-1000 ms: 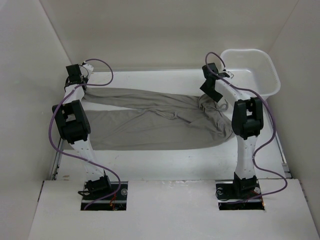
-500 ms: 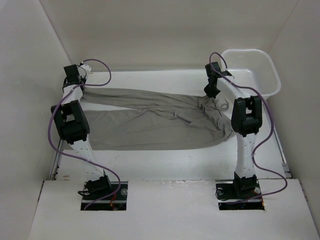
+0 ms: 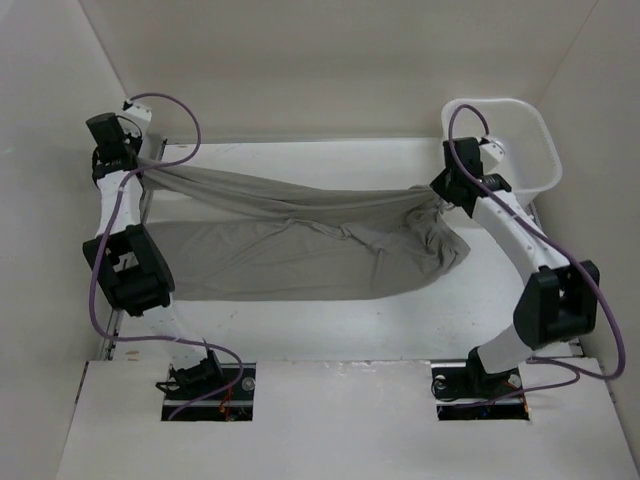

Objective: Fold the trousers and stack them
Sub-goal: Fold the trousers

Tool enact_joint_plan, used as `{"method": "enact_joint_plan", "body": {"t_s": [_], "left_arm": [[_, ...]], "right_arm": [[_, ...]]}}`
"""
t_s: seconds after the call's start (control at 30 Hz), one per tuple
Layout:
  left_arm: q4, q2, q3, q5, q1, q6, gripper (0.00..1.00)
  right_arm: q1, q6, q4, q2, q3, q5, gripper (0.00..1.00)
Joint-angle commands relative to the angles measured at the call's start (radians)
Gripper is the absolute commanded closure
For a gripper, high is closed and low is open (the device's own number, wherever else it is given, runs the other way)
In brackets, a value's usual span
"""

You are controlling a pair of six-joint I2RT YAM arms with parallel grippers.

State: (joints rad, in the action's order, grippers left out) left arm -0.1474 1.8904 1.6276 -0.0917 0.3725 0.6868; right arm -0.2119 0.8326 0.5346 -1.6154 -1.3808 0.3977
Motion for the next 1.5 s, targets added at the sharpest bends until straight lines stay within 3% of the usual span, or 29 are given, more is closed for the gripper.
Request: {"method": "enact_joint_plan", "body": {"t_s": [0.0,0.33,0.63,0.9,1.03,1.23,1.47], "left_arm": [[0.017,-0.105,-0.044,0.041,0.029,0.006,0.98],[-0.066,-0.313,-0.394,0.089,0.05,0.023,0.96],[-0.145,-0.392,-0.506,0.061,-0.03,0.033,0.97],[-0.519,-0.478,-0.609,0.05,-0.048,0.184,0.87],[-0.737,-0.472,-0.536,0.124,-0.028,0.229,0.79],[-0.768,-0.354,-0.284,0.348,0.102,0.059,0.57],[-0.853,-0.127,-0.221,0.324,0.081,0.028,0.57]], "right_arm": [[0.007,-0.015,-0.085,0.103,0.126,0.026,1.0],[0.049,-0.032,-0.179,0.275,0.396,-0.002,1.0],[0.062,-0.116,-0.214,0.247,0.382,-0.039,1.0],[0.099,-0.139,-0.208,0.287,0.411,-0.037,1.0],[0.101,-0.155,-0.197,0.27,0.398,-0.031,1.0],[0.096,-0.182,-0.191,0.25,0.376,-0.028,1.0],[0.095,-0.214,-0.167,0.233,0.345,0.003,1.0]]}}
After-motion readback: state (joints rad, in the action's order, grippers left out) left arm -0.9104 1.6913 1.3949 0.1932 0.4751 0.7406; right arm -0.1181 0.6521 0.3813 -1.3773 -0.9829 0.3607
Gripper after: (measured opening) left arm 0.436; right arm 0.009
